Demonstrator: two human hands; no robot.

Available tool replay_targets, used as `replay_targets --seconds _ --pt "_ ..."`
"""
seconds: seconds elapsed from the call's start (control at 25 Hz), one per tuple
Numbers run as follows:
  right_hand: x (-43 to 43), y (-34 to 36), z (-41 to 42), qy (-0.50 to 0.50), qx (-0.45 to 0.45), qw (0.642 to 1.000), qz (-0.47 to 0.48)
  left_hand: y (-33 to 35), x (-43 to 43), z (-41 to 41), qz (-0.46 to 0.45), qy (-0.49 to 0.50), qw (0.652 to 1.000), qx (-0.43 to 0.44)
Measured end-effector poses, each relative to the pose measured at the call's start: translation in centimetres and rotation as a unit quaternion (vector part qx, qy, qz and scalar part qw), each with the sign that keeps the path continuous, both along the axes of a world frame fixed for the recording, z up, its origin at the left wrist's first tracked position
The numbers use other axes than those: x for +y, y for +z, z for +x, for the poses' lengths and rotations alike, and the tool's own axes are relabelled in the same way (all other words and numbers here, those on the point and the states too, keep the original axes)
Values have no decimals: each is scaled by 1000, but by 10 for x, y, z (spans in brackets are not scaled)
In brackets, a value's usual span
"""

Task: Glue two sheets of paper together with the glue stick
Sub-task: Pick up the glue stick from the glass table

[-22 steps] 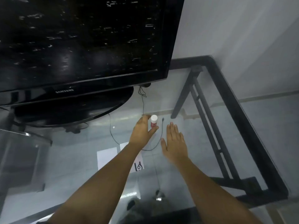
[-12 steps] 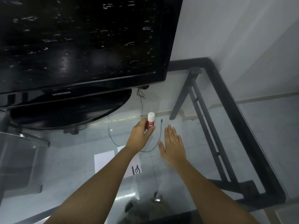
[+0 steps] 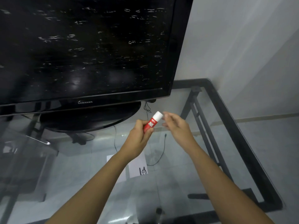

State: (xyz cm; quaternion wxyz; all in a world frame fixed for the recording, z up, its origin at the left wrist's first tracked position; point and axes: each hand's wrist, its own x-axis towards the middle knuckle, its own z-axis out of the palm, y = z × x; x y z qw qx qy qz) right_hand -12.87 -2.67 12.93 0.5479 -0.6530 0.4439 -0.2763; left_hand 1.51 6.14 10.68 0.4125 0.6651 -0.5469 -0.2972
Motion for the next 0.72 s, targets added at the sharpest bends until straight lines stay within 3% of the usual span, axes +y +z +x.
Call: replay_targets --seconds 0.24,0.4,0.72 --pt "2 9 15 17 -1 1000 20 4 8 4 2 1 1000 -26" --pt "-5 -7 19 -71 -64 992 81 -6 15 15 44 19 998 -33" --pt "-14 -107 21 -37 130 989 -59 -33 27 30 73 66 995 -4"
